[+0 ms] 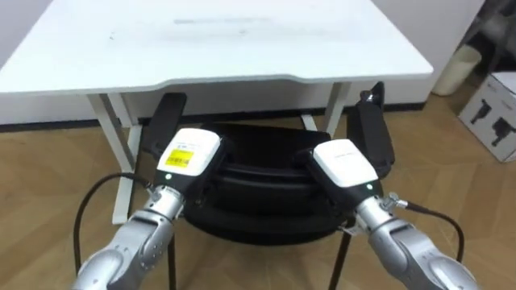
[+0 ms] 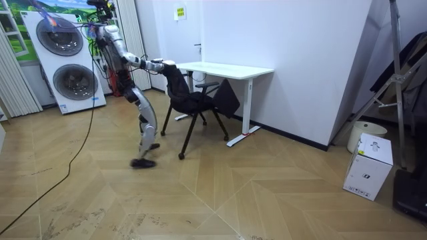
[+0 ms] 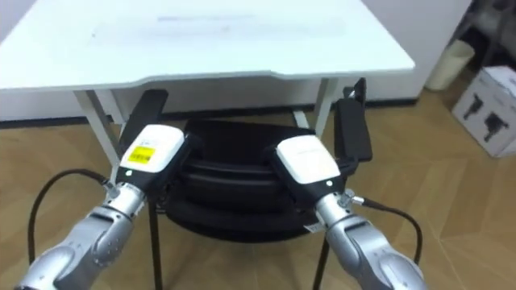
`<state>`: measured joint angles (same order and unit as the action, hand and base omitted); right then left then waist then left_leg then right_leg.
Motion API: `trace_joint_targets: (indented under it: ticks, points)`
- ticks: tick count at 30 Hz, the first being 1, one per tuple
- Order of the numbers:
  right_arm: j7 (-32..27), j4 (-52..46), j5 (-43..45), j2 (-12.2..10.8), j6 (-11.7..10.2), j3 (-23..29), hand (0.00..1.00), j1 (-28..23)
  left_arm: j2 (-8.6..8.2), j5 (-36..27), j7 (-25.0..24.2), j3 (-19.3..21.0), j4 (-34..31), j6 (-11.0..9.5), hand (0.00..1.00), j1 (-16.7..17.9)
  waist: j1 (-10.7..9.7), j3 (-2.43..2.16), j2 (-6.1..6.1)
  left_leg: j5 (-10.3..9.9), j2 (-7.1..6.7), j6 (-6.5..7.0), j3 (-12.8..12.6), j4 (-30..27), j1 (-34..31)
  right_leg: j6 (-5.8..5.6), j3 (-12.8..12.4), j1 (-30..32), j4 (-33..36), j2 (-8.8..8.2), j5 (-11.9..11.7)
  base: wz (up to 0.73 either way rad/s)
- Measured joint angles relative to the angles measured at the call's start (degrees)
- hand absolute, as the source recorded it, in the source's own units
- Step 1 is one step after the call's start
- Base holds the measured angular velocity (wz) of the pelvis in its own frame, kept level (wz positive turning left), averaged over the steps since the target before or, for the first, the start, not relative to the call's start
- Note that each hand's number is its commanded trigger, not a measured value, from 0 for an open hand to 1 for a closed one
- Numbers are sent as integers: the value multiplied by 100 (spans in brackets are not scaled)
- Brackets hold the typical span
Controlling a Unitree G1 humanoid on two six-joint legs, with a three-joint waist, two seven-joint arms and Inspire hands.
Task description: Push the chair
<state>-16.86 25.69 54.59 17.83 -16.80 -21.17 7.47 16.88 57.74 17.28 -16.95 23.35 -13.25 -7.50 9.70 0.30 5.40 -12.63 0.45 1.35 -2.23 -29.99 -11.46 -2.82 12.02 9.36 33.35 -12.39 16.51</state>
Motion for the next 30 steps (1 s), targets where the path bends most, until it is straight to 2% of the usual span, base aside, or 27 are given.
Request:
trace_joint_targets:
  ticks: [1,2,3,4,5,7,8,9,10,12,14,15,17,20,23,24,28,30]
  points:
    - [-4,34,0,6,-16,1,100,10,3,15,12,2,1,-13,100,9,47,5,-42,-6,59,11,-35,-14,43,42,106,-97,-131,82,-45,6]
    - [-44,59,-5,0,-17,0,100,5,6,58,75,1,-5,-54,100,27,80,10,-96,-74,130,57,-245,62,197,88,349,-282,-246,140,-76,28]
    - [-63,43,-6,12,-19,0,100,-19,-15,105,85,2,-44,-53,100,45,84,30,-85,-99,141,1,-282,186,305,100,554,-373,-239,129,-59,31]
    - [-79,30,-6,20,-20,0,100,-24,-43,111,85,2,-64,-45,100,48,72,29,-88,-98,140,-78,-257,238,329,94,602,-386,-237,141,-40,24]
    - [-96,-14,10,35,-7,8,100,-12,-67,122,85,32,-88,-38,100,46,40,43,-153,-109,141,-179,-68,294,314,91,730,-428,-194,169,-31,27]
    - [-97,-46,24,34,13,8,100,-6,-91,142,80,57,-91,3,100,33,-39,60,-204,-92,125,-227,314,370,350,120,511,-380,-137,276,-28,31]
    - [-48,-86,24,-17,37,4,100,7,-32,141,80,86,-102,-13,100,31,-19,75,-198,-84,173,-289,504,456,377,185,12,-236,-474,656,11,35]
    - [61,-195,22,-29,104,-4,100,32,-15,130,64,141,-117,-21,100,14,-70,74,-204,-97,201,-364,683,402,327,328,-245,-162,-696,892,-210,43]
    - [103,-227,21,-17,113,-3,100,23,5,127,57,157,-108,-24,100,16,-123,23,-204,-106,168,-393,717,350,286,379,-138,-173,-703,877,-181,42]
    - [230,-245,36,-58,171,6,100,50,-27,130,67,199,-109,-29,100,50,-159,20,-241,-213,285,-490,690,238,338,547,81,-341,-671,944,-79,24]
    - [311,-247,36,-72,177,12,100,43,-30,133,61,199,-109,-34,100,67,-181,27,-200,-243,309,-520,676,209,407,561,158,-483,-634,982,72,43]
    - [319,-276,30,-73,176,13,100,20,-27,133,67,199,-113,-53,100,72,-279,29,-195,-244,343,-523,595,122,387,576,253,-566,-648,1030,143,47]
    - [310,-293,33,-76,170,16,100,4,-17,131,62,203,-118,-57,100,77,-357,30,-182,-244,402,-523,499,-93,291,627,391,-659,-642,1006,223,46]
    - [310,-313,22,-56,176,18,100,-30,-42,130,53,196,-110,-57,100,77,-469,40,-173,-245,598,-518,125,-625,98,728,750,-890,-638,998,365,46]
    - [312,-318,-6,-56,171,21,100,-110,-37,134,9,158,-100,-56,100,97,-484,71,-152,-239,732,-509,-80,-889,97,772,905,-1174,-720,1057,489,32]
    - [311,-341,1,-52,171,22,100,-158,-47,134,5,157,-112,-55,100,143,-484,53,-166,-239,763,-509,-106,-848,119,776,949,-1270,-816,1090,489,17]
    - [327,-556,5,72,180,50,100,-249,-82,132,2,157,-251,-18,100,228,-495,24,-203,-238,710,-513,-52,-607,169,794,988,-1345,-948,1099,487,9]
    - [330,-650,68,120,183,52,100,-295,-104,132,73,152,-301,-4,100,334,-483,22,-184,-238,611,-517,-25,-364,274,789,922,-1370,-1016,1047,479,0]
